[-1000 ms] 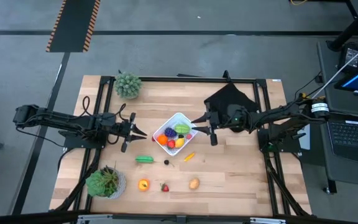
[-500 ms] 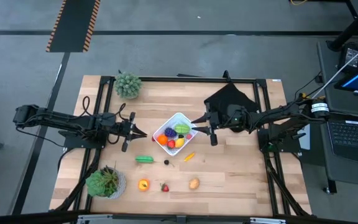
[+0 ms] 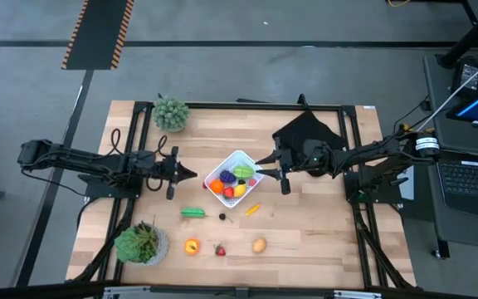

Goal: Pick and placing Produce into tupperware
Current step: Put the raspberry into the white bin

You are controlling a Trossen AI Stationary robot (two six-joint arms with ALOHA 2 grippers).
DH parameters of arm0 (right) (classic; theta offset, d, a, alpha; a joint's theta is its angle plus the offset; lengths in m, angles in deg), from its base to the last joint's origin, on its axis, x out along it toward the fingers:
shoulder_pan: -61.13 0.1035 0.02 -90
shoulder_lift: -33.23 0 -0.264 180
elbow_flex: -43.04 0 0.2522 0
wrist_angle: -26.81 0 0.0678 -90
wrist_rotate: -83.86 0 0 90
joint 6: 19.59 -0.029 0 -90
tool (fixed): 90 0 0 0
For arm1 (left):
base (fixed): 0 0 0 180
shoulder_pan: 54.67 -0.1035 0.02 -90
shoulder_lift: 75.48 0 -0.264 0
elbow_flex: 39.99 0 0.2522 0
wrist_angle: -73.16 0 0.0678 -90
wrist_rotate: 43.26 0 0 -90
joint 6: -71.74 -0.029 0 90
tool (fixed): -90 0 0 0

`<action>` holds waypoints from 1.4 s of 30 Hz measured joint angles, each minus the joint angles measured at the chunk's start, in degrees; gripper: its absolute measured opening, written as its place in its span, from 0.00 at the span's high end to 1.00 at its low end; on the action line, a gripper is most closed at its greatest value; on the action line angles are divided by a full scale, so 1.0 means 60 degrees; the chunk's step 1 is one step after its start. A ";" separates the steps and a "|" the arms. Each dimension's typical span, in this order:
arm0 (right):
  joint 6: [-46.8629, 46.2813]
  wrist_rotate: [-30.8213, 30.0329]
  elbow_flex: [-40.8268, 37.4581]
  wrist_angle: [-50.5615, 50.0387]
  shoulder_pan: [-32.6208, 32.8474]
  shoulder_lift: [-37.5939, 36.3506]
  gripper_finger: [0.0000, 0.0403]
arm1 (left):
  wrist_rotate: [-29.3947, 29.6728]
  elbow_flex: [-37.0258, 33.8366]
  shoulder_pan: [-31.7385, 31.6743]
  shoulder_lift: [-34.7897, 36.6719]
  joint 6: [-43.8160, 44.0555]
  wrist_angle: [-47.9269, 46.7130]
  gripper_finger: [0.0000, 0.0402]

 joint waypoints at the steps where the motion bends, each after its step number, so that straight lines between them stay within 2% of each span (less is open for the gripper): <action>1: 0.0000 0.0000 0.0000 0.0004 0.0004 0.0000 0.69 | 0.0019 0.0002 -0.0006 0.0000 0.0000 -0.0030 0.98; 6: 0.0004 0.0000 0.0000 0.0056 0.0003 0.0004 0.69 | 0.0077 0.0337 -0.0277 -0.0147 -0.0070 -0.0562 0.94; 11: 0.0004 0.0000 0.0004 0.0332 0.0000 0.0004 0.69 | 0.0082 0.0610 -0.0710 -0.0755 -0.0754 -0.0786 0.90; 19: -0.0024 0.0003 0.0004 0.0379 0.0004 0.0007 0.69 | 0.0080 0.0606 -0.1118 -0.2373 -0.0572 -0.0932 0.86; 25: -0.0040 0.0004 0.0004 0.0379 0.0001 0.0007 0.69 | 0.0071 0.0606 -0.1118 -0.2871 -0.0180 -0.0917 0.81; 32: -0.0036 0.0004 0.0004 0.0379 0.0004 0.0007 0.69 | -0.0508 0.0606 -0.1115 -0.2892 0.0031 -0.0826 0.66; 36: -0.0035 0.0004 0.0004 0.0379 0.0002 0.0007 0.69 | -0.0510 0.0606 -0.1107 -0.2892 0.0302 -0.0843 0.56; 42: -0.0054 0.0004 0.0004 0.0375 0.0002 0.0007 0.69 | -0.0512 0.0605 -0.1107 -0.2892 0.0873 -0.0971 0.51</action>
